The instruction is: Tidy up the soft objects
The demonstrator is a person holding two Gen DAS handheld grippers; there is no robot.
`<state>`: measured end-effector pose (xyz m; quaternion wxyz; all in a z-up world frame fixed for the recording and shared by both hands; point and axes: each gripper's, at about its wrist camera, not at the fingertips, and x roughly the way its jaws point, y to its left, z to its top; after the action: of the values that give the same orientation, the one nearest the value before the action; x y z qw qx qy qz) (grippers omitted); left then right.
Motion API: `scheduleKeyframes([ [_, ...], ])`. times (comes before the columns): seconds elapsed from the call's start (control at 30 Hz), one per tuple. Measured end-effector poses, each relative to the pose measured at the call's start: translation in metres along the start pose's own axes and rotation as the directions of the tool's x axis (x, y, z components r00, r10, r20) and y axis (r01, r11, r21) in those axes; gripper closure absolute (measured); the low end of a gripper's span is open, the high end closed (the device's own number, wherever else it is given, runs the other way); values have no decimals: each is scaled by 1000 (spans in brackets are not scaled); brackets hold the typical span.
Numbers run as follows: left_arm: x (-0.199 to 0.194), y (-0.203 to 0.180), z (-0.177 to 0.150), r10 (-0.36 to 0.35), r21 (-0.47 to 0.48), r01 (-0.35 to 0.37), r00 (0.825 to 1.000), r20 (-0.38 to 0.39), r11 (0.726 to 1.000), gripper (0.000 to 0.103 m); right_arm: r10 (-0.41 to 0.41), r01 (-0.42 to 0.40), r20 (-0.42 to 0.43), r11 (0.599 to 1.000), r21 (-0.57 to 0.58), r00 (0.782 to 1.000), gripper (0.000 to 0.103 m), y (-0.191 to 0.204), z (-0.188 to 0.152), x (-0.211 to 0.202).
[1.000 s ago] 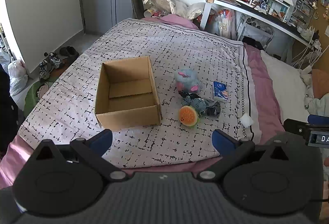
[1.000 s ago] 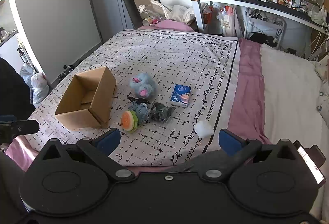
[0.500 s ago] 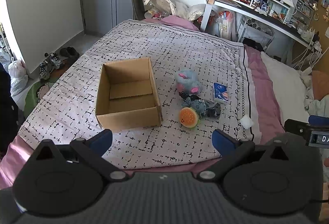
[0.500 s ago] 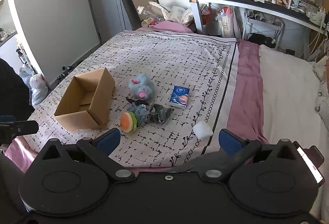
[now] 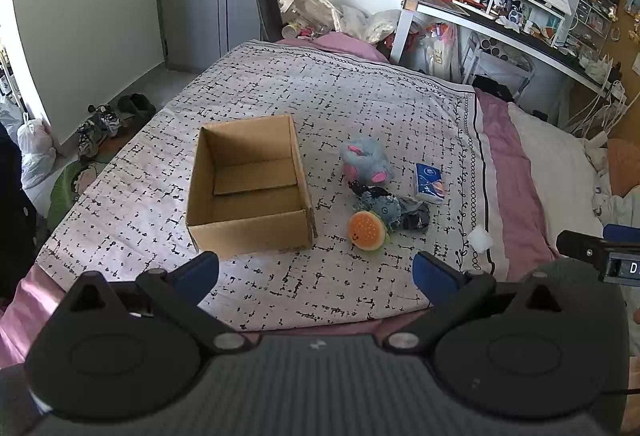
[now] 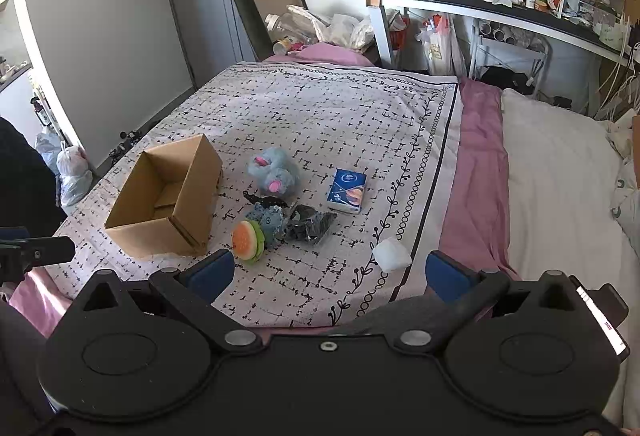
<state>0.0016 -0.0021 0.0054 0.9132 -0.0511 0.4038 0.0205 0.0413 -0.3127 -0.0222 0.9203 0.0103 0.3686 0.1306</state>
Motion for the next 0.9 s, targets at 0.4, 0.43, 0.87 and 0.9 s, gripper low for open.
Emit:
scheduleKeyframes([
  [0.4, -5, 5, 3, 7, -9, -7, 1000, 8, 1000, 1, -1, 1, 9, 1000, -2, 1000, 0, 3, 3, -3],
  [0.43, -5, 5, 3, 7, -10, -7, 1000, 10, 1000, 1, -1, 1, 9, 1000, -2, 1000, 0, 3, 3, -3],
  [0.87, -12, 3, 6, 9, -6, -9, 1000, 29, 1000, 1, 4, -4, 39, 1000, 2, 999, 0, 3, 6, -10],
  [0.9, -12, 3, 6, 10, -6, -10, 1000, 30, 1000, 1, 5, -5, 41, 1000, 2, 999, 0, 2, 6, -11],
])
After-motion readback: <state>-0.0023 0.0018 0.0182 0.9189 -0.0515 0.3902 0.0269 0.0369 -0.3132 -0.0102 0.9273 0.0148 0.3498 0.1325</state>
